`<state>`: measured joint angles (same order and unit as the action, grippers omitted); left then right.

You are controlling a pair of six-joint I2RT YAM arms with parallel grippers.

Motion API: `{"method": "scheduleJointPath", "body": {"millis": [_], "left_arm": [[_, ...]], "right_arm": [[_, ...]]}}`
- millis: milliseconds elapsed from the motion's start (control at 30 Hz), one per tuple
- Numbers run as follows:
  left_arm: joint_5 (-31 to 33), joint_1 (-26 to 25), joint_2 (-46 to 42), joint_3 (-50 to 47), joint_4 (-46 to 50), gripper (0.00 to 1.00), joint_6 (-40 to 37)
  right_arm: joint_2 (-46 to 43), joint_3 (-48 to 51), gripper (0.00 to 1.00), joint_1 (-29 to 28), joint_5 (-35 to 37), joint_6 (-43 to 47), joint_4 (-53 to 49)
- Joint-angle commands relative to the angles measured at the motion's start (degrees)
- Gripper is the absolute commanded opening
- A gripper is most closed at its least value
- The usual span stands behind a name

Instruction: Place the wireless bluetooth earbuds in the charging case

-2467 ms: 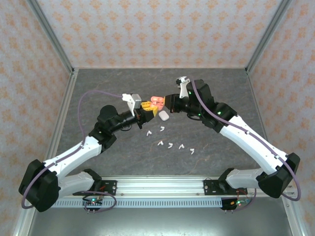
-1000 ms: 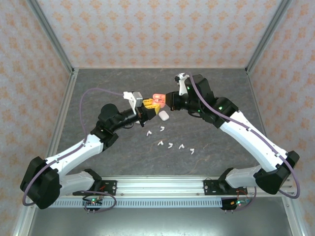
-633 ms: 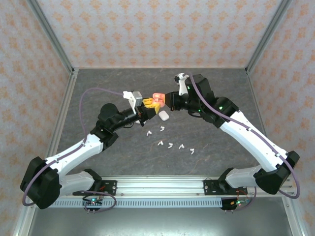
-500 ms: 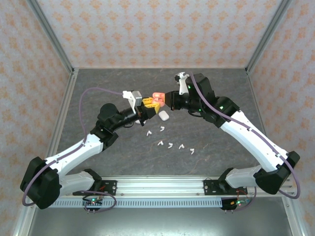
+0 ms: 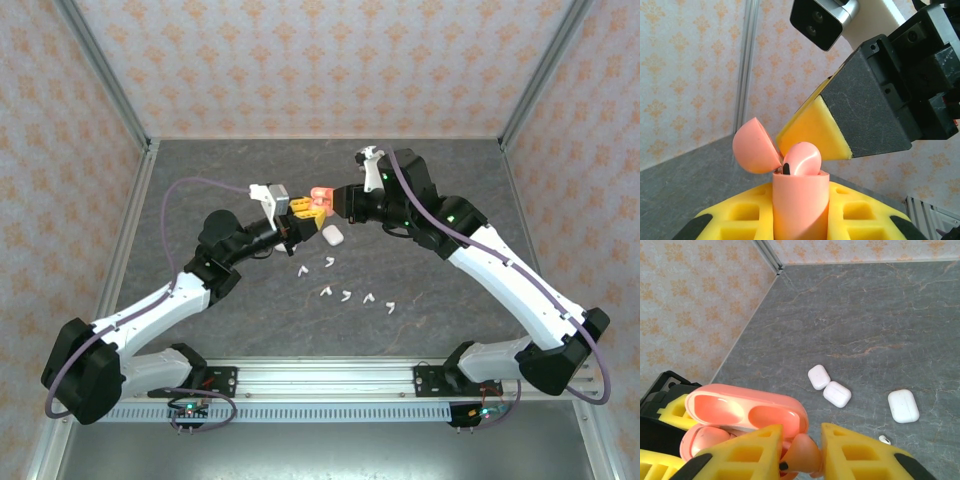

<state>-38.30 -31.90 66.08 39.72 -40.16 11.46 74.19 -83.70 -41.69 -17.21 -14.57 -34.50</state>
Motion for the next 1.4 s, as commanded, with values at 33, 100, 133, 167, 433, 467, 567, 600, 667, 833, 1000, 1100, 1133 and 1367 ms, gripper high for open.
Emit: {"method": "scheduleJointPath", "body": {"millis": [33, 100, 133, 167, 433, 467, 567, 600, 667, 833, 1000, 1100, 1133, 1367], "left_arm": [[-0.03, -0.98, 0.11, 2.68, -4.42, 0.0, -1.07], [0.07, -0.97, 0.09, 2.7, -4.29, 0.0, -1.05], [-0.04, -0.97, 0.1, 2.57, -4.22, 0.0, -1.09], [0.01, -0.97, 0.08, 2.61, -4.22, 0.0, -1.09], [0.15, -0.97, 0.01, 2.51, -4.13, 0.0, -1.09], [0.11, -0.97, 0.01, 2.49, -4.11, 0.0, -1.09], [0.14, -0.97, -0.08, 2.47, -4.1, 0.0, -1.01], [0.16, -0.97, -0.12, 2.48, -3.95, 0.0, -1.02], [0.15, -1.03, -0.08, 2.39, -4.08, 0.0, -1.01], [0.17, -1.16, -0.07, 2.44, -3.94, 0.0, -0.92], [0.42, -1.32, -0.08, 2.38, -3.79, 0.0, -1.18], [0.56, -1.32, 0.01, 2.39, -3.87, 0.0, -1.3], [0.5, -1.32, 0.01, 2.44, -3.9, 0.0, -1.38], [0.34, -1.32, 0.18, 2.73, -4.13, 0.0, -1.27]], "right_arm": [[-0.71, -2.19, 0.28, -0.41, -2.21, -0.78, 0.22], [-0.7, -2.36, 0.3, -0.41, -2.12, -0.9, 0.22], [-0.64, -2.46, 0.31, -0.41, -2.12, -0.89, 0.22], [-0.64, -2.52, 0.32, -0.39, -2.02, -0.87, 0.27], [-0.97, -3.09, 0.37, -0.41, -0.94, -0.69, -0.47], [-1.13, -3.06, 0.38, -0.43, -0.73, -0.72, -0.46], [-1.56, -2.88, 0.41, -0.41, -0.72, -0.91, 0.07], [-1.74, -2.67, 0.42, -0.4, -0.8, -1.13, 0.34], [-2.04, -2.48, 0.43, -0.41, -0.88, -1.36, 0.95], [-2.52, -1.95, 0.45, -0.41, -1.16, -1.69, 1.79], [-3.03, -2.03, 0.48, -0.41, 0.05, -1.62, 1.61], [-4.97, -1.3, 0.56, -0.47, 1.66, -1.89, 2.9], [-5.72, -0.82, 0.6, -0.34, 2.14, -1.95, 2.92], [-9.5, 4.25, 0.83, 2.08, -2.06, -5.45, 4.25]]}}
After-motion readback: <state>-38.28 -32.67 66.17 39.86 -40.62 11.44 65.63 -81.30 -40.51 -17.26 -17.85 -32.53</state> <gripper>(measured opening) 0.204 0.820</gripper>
